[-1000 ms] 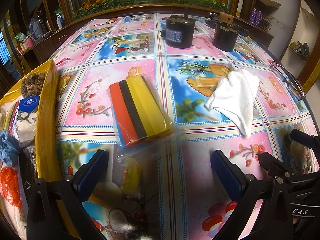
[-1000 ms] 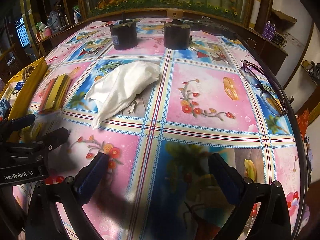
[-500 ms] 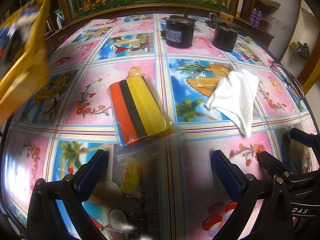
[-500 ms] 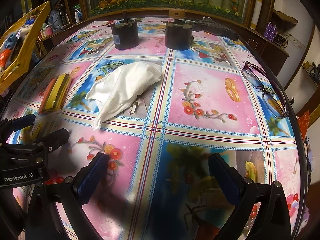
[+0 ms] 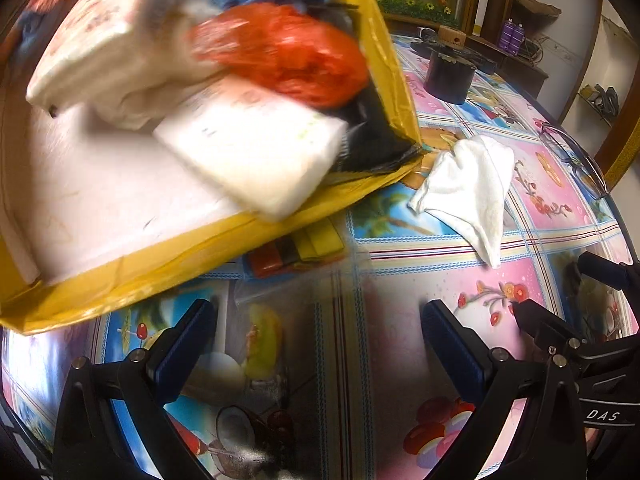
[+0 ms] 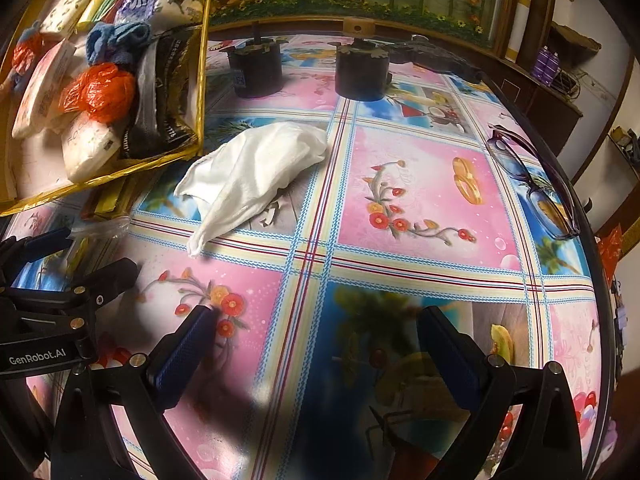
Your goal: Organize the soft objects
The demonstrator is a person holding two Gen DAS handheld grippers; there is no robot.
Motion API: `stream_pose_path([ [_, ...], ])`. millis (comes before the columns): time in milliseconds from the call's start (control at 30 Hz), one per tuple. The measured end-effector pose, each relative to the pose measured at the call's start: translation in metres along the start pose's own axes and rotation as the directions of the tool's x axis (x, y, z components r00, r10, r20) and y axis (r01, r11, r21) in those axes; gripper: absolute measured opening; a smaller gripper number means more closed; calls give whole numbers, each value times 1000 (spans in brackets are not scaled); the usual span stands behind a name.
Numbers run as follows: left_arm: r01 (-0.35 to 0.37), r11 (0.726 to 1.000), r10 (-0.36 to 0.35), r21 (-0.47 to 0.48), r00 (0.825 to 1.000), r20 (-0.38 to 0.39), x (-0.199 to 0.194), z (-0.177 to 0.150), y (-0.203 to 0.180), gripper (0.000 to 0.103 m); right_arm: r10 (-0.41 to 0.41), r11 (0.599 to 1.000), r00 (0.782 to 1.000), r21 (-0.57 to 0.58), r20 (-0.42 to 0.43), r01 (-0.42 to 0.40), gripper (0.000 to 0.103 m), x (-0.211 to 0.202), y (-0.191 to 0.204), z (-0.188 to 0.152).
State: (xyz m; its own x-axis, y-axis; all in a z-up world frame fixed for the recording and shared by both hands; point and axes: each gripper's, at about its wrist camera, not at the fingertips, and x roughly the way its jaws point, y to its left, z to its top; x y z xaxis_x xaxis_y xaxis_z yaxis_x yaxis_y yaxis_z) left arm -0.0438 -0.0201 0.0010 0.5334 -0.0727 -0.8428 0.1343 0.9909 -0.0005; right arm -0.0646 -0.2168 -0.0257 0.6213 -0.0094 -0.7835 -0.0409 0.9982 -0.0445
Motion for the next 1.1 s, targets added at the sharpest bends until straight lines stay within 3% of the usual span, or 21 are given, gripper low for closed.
stream_pose_path([
  [1100, 2, 1000, -2, 0, 1000, 3, 0, 4, -1, 103, 4, 1000, 1000, -2, 3, -4, 103, 1, 1, 0],
])
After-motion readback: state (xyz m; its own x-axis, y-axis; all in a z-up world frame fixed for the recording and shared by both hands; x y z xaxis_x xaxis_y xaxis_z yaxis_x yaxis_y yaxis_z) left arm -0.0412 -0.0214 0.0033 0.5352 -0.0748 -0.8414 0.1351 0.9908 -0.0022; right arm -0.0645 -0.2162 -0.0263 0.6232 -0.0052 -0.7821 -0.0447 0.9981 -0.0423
